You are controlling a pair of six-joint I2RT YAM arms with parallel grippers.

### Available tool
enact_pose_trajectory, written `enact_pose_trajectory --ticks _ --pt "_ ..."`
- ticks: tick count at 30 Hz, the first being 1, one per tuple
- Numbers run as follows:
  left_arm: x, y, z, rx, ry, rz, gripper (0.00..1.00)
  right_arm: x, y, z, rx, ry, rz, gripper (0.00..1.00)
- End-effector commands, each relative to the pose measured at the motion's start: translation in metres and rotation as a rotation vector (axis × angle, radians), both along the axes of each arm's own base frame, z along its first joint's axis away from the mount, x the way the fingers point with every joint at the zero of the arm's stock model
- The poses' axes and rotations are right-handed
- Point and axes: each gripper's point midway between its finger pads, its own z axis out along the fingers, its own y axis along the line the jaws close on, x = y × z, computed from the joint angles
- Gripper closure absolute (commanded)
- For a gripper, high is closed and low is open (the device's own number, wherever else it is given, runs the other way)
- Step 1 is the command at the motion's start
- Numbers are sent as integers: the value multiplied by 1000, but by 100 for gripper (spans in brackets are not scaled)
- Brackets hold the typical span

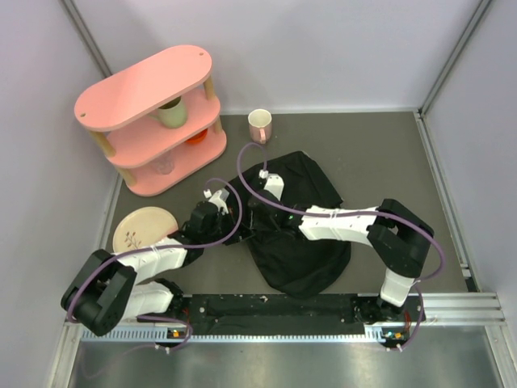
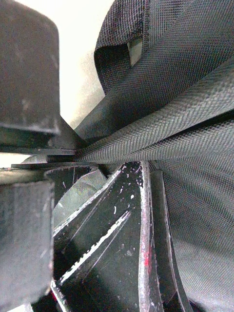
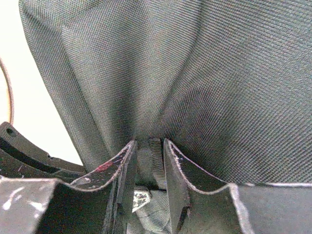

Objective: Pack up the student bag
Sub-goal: Zip the student bag at the center of the board.

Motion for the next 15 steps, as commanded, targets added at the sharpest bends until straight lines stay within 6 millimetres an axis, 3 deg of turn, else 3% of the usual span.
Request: enact_pose_trajectory --ticks 1,8,15 --pt "9 -4 14 -9 -63 -11 100 -27 -67 -57 -307 98 0 67" --pt "9 0 23 -13 -114 -6 100 -32 -66 -60 -335 102 45 72" --pt "9 0 34 -24 -177 -25 100 -27 -81 -62 -493 69 -19 70"
